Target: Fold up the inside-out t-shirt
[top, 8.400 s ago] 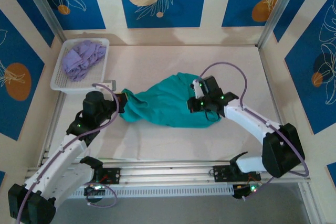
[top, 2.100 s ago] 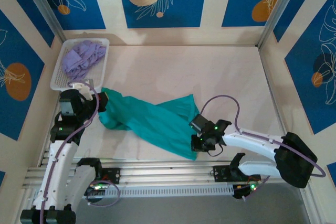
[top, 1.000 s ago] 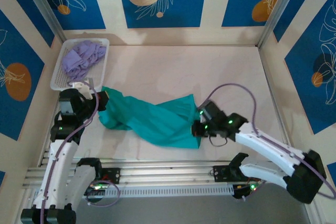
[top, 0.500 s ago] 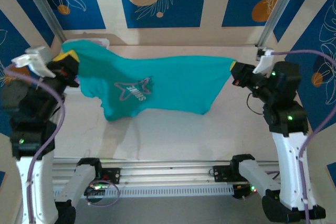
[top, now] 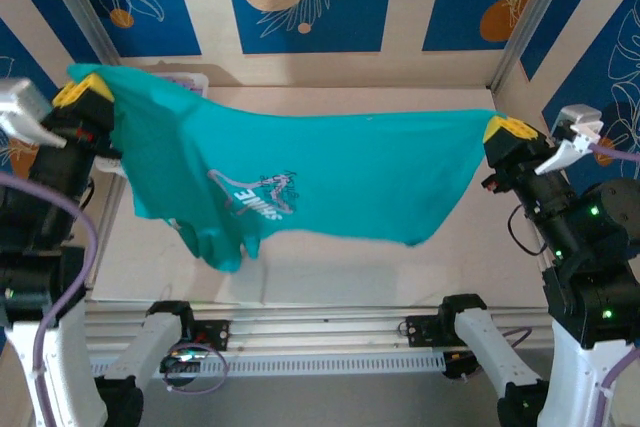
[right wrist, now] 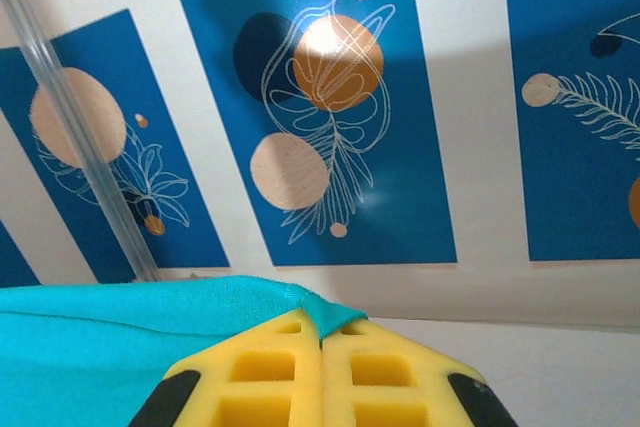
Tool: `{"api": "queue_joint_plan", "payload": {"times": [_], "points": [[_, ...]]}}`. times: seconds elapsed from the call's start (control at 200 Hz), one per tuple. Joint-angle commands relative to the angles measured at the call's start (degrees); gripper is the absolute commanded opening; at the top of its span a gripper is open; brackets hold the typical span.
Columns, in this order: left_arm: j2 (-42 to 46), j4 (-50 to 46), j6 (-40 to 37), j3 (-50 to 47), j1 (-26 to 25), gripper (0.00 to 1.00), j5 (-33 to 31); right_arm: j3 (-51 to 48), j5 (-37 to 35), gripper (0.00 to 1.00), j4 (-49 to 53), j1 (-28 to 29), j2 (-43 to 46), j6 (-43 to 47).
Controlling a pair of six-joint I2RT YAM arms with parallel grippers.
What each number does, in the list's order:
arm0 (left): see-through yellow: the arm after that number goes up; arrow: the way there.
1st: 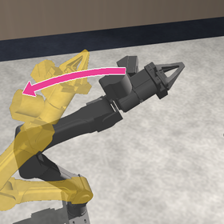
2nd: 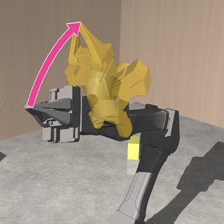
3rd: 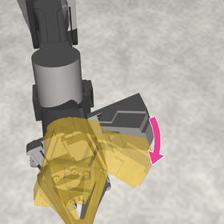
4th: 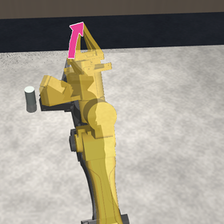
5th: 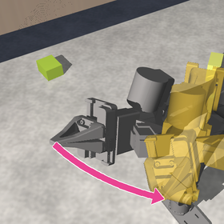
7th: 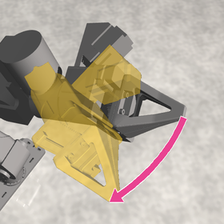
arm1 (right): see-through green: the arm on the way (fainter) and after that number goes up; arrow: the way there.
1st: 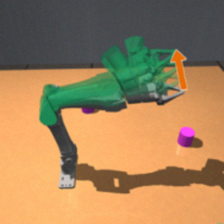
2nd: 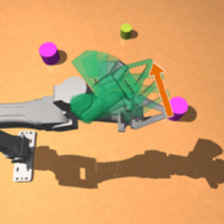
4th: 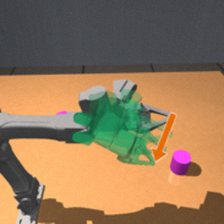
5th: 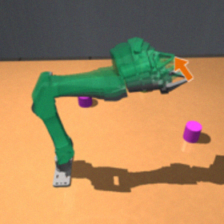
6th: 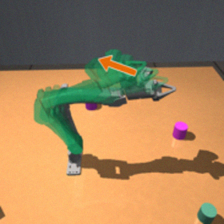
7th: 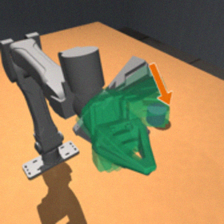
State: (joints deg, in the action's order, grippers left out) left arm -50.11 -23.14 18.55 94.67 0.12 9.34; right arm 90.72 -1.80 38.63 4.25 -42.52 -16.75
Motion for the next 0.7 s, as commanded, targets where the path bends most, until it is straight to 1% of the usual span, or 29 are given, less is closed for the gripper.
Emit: {"api": "queue_joint_plan", "payload": {"times": [0.0,0.205,0.36,0.51,0.695], "points": [[-7.33,5.2,1.95,-2.2,0.5,0.0,0.91,-2.32,-3.96,0.0,-4.3,-0.38,-5.81,3.58],[-17.91,12.66,3.18,-5.26,-0.28,0.0,1.21,-5.42,-4.38,0.0,-14.35,-1.02,-16.15,6.76],[-21.92,15.53,3.44,-6.25,-0.56,0.0,1.2,-5.21,-2.86,0.0,-16.92,-1.94,-21.55,7.5],[-19.53,17.31,3.16,-8.27,-0.54,0.0,0.68,-5.55,-2.81,0.0,-16.67,-2.91,-20.7,8.08],[-11.09,19.71,4.45,-10.66,-0.52,0.0,1.58,-5.41,-2.6,0.0,-13.98,-4.25,-13.96,8.4]]}}
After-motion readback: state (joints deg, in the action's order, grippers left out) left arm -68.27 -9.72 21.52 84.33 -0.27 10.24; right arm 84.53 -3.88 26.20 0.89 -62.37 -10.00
